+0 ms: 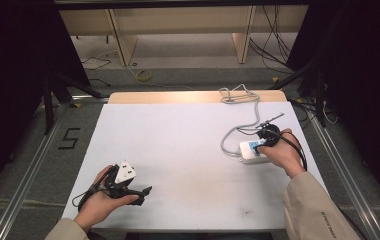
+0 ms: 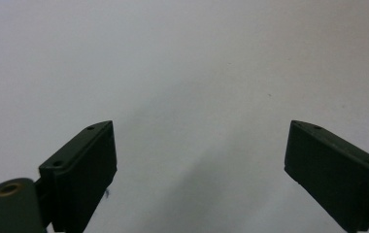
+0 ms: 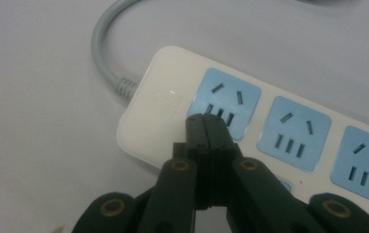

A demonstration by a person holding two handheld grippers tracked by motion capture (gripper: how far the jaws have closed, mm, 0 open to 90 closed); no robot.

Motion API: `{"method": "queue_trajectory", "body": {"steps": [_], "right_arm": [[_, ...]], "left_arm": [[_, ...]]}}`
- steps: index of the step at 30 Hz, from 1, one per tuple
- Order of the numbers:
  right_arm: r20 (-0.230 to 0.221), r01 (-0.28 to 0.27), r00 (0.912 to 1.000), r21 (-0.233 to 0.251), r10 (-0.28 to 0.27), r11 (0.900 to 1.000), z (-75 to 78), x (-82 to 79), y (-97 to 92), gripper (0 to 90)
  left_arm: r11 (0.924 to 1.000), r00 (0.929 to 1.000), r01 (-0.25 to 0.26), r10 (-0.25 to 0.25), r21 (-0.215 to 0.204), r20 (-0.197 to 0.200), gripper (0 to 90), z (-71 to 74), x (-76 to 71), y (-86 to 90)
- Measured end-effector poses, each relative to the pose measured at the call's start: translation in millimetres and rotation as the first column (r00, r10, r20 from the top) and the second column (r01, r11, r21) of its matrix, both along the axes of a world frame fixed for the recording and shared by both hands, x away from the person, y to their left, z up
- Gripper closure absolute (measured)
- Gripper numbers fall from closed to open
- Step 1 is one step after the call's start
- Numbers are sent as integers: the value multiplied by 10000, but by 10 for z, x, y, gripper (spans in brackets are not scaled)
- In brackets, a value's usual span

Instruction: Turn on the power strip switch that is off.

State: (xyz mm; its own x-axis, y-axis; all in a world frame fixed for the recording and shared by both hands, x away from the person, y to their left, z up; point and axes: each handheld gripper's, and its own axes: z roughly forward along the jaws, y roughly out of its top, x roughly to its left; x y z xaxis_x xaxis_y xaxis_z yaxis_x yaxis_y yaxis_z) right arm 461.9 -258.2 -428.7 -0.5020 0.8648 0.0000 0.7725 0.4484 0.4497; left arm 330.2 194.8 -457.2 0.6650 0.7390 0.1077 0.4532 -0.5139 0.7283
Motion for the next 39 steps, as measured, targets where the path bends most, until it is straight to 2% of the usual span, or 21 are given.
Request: {"method": "queue_trajectory", "body": {"steps": [39], "right_arm": [[-111, 19, 9999, -182, -21, 9998, -18, 18, 8, 900]], "left_arm": [[10000, 10000, 27, -27, 35, -31, 111, -1, 2, -4]]}}
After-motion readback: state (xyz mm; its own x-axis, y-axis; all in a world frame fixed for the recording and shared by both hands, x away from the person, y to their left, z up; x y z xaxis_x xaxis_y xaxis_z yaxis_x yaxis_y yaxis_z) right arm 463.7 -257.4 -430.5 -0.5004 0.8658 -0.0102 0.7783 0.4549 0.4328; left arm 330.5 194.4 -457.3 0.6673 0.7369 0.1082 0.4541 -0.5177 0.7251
